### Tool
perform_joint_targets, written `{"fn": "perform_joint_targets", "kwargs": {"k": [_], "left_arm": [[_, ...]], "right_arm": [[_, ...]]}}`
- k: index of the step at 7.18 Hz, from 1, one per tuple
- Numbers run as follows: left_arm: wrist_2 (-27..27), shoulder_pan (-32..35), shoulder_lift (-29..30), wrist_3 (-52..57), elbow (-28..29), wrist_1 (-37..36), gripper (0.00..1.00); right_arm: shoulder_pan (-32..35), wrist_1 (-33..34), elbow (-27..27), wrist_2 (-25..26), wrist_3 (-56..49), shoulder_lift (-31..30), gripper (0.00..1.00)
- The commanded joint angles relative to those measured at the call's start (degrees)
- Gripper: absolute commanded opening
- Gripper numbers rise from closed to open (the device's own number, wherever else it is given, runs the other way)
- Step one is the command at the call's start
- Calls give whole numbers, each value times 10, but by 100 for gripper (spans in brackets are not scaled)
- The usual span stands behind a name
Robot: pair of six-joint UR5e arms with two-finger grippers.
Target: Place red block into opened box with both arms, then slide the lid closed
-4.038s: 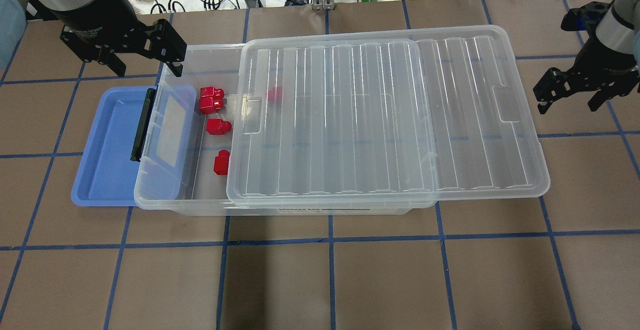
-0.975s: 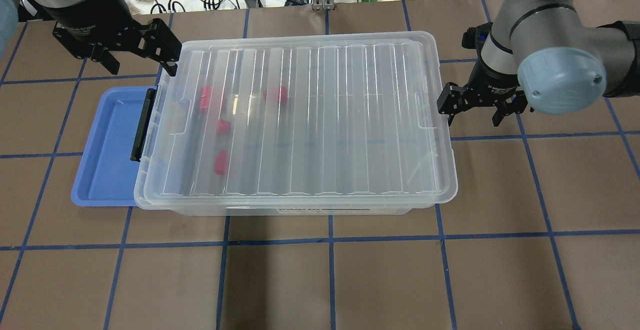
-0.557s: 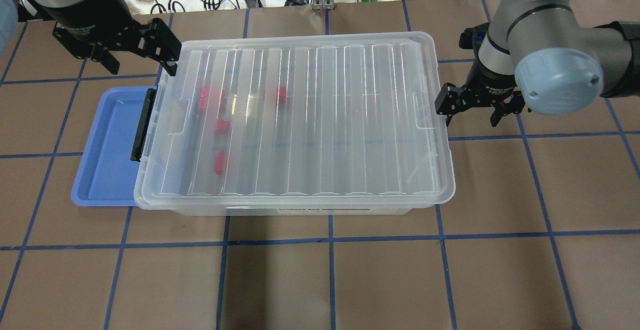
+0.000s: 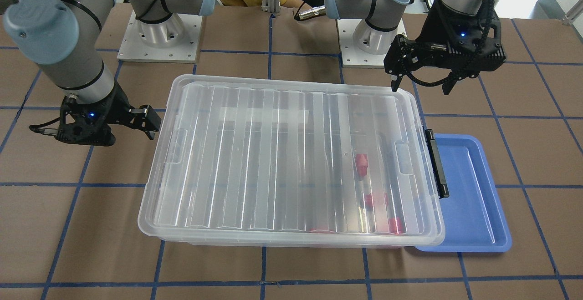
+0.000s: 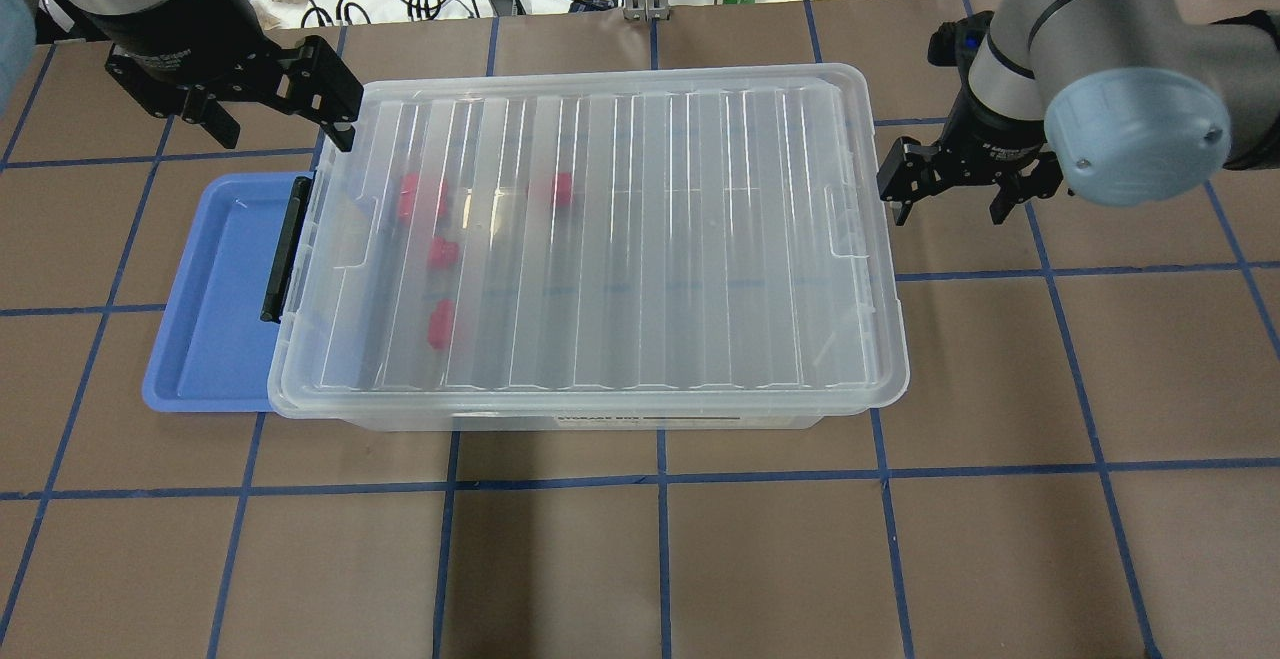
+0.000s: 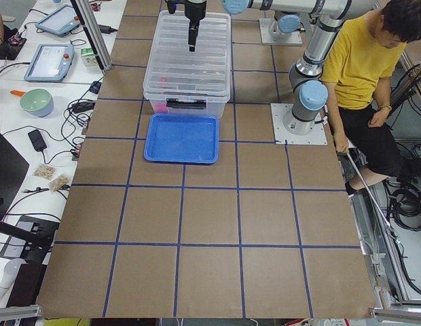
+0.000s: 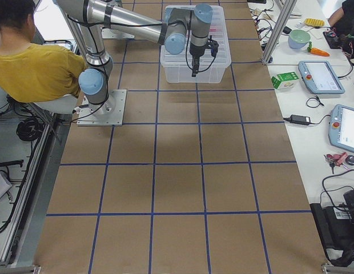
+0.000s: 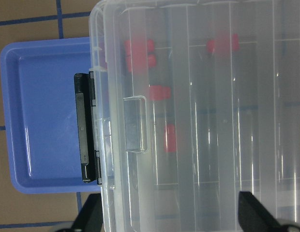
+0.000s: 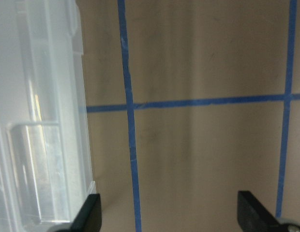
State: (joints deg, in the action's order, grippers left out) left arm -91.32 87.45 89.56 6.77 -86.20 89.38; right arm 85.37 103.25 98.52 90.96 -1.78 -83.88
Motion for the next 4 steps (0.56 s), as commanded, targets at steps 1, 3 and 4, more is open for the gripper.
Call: {"fn": "perform_joint_targets", "kwargs": {"k": [1,3,4], "left_arm": [[-2,0,0,0,0,0,100],[-2,1,0,0,0,1,100],[-1,1,0,0,0,0,100]], "right_arm": [[1,-94,-80,1,4,-23,100],[5,-158,-113,-1,6,-40,100],[18,-164,-104,-3,45,-31,100]]}}
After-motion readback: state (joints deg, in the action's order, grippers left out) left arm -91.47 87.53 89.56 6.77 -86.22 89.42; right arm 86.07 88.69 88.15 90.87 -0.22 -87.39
